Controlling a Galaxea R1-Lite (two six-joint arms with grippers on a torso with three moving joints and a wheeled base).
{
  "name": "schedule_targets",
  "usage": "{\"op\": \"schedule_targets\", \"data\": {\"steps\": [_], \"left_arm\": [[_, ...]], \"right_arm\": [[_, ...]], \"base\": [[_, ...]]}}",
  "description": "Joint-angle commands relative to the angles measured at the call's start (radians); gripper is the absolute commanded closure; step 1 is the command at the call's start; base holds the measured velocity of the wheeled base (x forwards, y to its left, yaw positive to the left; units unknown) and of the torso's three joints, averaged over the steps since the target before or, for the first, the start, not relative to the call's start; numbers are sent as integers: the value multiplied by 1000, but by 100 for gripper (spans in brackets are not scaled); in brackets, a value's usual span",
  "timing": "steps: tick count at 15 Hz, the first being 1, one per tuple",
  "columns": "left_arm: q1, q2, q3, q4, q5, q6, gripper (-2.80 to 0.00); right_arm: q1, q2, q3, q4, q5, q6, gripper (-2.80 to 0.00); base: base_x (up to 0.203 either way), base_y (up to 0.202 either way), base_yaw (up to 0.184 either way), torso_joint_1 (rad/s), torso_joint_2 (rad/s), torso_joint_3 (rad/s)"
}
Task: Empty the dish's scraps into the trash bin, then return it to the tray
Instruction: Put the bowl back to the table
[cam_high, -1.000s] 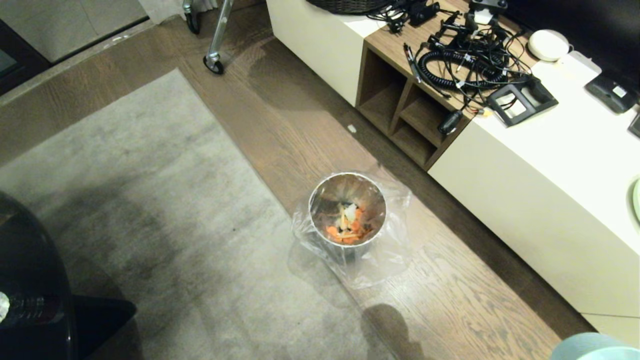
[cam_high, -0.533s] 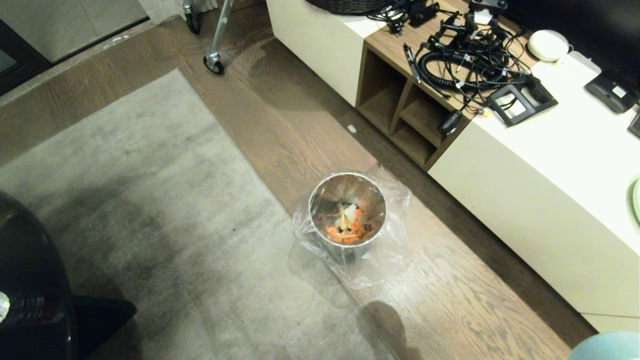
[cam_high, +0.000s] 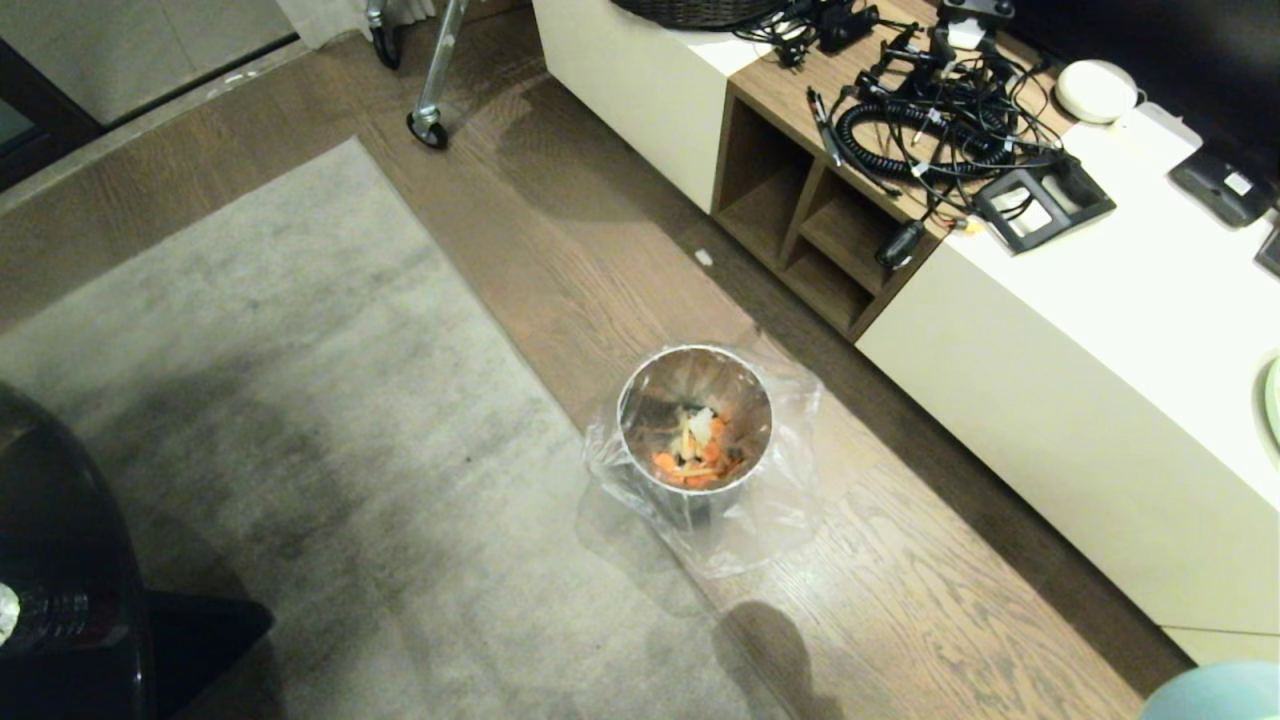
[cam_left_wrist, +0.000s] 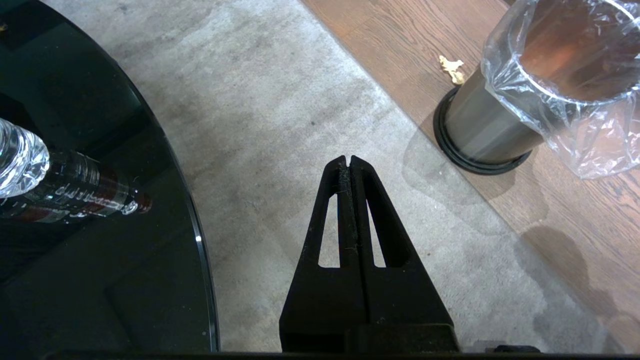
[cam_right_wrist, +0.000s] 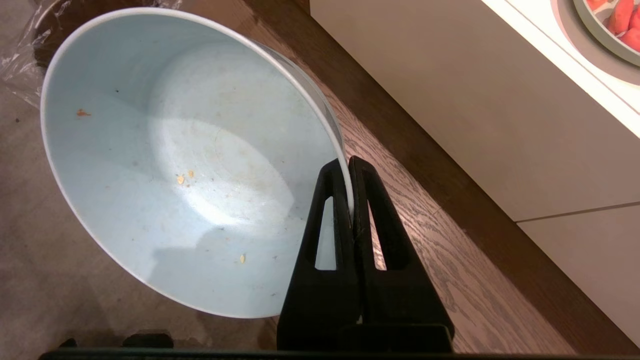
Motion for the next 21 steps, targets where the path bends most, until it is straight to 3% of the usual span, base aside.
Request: {"op": "schedule_targets", "data": {"steps": [1,17,21], "left_arm": [[0,0,0,0,0,0,0],[0,0,0,0,-1,-2,0],[0,0,0,0,0,-1,0]], "right_arm": [[0,4,1,-1,0,-1,0],[-1,4,0,-1,0,0,0],[-1,4,0,-1,0,0,0]], "base": [[0,0,0,0,0,0],[0,0,0,0,0,0],[-146,0,0,4,3,3]]}}
